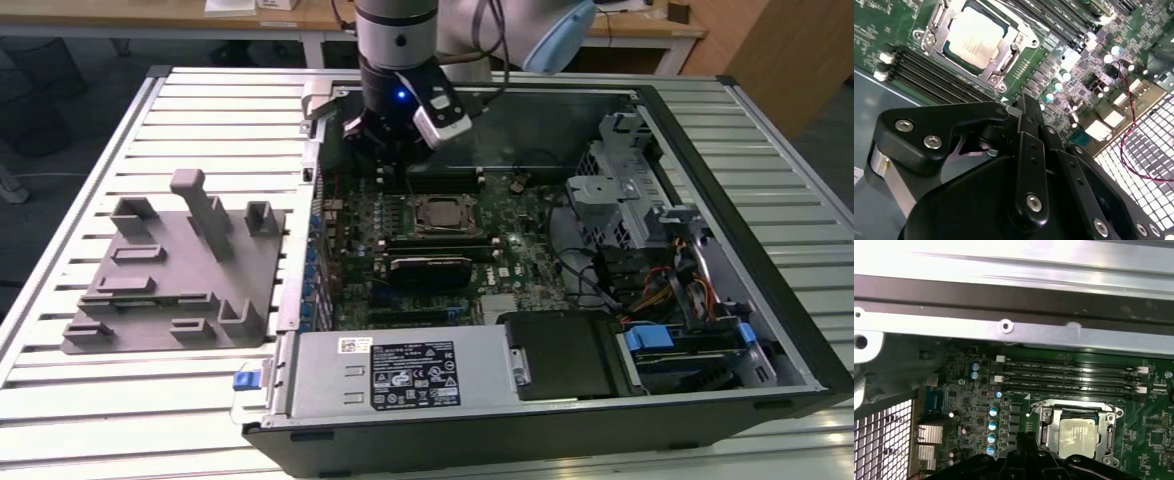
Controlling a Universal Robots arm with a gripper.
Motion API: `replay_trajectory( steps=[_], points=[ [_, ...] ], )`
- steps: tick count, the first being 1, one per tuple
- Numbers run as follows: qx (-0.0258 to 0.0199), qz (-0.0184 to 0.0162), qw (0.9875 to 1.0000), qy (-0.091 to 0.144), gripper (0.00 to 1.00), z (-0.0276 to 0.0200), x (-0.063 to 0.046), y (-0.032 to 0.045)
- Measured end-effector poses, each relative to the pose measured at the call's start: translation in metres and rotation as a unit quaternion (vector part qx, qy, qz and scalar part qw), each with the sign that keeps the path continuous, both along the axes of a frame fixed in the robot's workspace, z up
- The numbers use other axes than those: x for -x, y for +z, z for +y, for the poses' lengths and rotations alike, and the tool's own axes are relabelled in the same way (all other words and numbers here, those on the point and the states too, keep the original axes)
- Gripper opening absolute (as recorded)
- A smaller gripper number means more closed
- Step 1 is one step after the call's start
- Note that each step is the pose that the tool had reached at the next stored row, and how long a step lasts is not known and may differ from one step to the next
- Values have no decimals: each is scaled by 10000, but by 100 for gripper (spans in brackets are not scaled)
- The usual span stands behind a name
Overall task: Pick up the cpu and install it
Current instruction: 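Install the first cpu locking lever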
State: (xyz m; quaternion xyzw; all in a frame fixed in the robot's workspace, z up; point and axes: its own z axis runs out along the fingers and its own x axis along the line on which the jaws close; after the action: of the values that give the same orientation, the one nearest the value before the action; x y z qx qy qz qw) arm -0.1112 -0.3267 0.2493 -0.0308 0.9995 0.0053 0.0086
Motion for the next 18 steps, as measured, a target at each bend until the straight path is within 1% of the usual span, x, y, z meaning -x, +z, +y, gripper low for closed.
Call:
replay_trajectory(
  steps=[5, 18],
  points=[
    [0, 0, 10000, 0, 11, 31, 36, 0],
    [0, 0, 10000, 0, 11, 203, 83, 0]
  ],
)
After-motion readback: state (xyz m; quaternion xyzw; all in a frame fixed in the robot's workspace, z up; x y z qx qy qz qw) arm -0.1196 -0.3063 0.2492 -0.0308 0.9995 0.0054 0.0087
